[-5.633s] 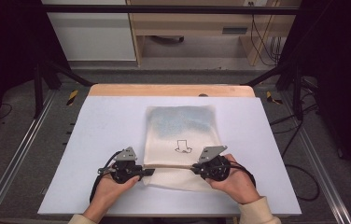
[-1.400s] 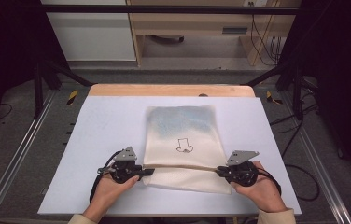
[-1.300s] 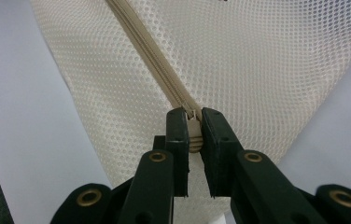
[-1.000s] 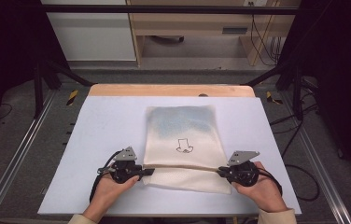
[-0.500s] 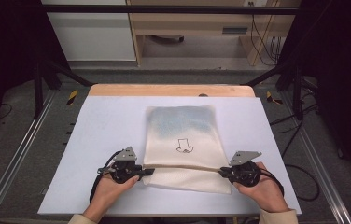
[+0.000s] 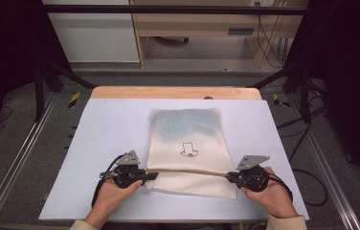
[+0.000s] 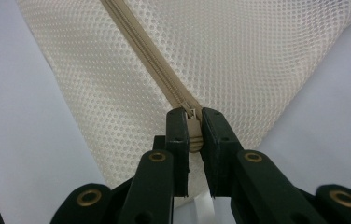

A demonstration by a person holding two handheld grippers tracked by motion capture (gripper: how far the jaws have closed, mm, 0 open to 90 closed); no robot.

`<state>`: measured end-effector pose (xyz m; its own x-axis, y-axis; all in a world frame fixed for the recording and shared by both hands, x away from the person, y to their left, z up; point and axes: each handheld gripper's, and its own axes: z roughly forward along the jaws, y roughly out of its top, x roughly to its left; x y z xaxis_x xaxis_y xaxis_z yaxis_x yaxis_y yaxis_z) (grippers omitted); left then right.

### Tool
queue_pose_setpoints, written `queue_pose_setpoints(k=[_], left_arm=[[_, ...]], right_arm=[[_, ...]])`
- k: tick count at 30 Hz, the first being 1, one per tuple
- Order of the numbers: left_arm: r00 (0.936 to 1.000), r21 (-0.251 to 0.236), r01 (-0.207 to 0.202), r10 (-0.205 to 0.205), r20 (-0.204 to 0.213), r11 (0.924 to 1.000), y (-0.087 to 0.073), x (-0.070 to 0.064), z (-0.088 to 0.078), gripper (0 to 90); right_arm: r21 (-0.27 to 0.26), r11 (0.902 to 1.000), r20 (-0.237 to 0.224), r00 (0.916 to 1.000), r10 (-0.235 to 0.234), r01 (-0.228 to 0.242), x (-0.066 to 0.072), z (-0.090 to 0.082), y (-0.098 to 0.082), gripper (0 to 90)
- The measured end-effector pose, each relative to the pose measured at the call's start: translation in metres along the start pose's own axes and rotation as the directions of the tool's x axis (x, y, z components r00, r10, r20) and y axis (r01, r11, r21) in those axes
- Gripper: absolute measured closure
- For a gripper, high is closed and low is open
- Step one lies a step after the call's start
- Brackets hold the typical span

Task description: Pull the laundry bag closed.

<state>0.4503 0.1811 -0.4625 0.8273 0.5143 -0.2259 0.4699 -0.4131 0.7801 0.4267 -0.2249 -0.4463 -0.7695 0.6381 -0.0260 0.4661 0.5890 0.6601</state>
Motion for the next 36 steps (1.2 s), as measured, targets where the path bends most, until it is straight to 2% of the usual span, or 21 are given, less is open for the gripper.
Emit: queue_pose_setpoints(k=[36], left_arm=[[1.0,-0.008,0.002,-0.002,0.003,1.0,0.0006,0.0006,-0.0022,82.5]], right_arm=[[0.021,0.9995,0.007,0.9997,0.022,-0.022,-0.0052,0.0003,-0.007,82.0]])
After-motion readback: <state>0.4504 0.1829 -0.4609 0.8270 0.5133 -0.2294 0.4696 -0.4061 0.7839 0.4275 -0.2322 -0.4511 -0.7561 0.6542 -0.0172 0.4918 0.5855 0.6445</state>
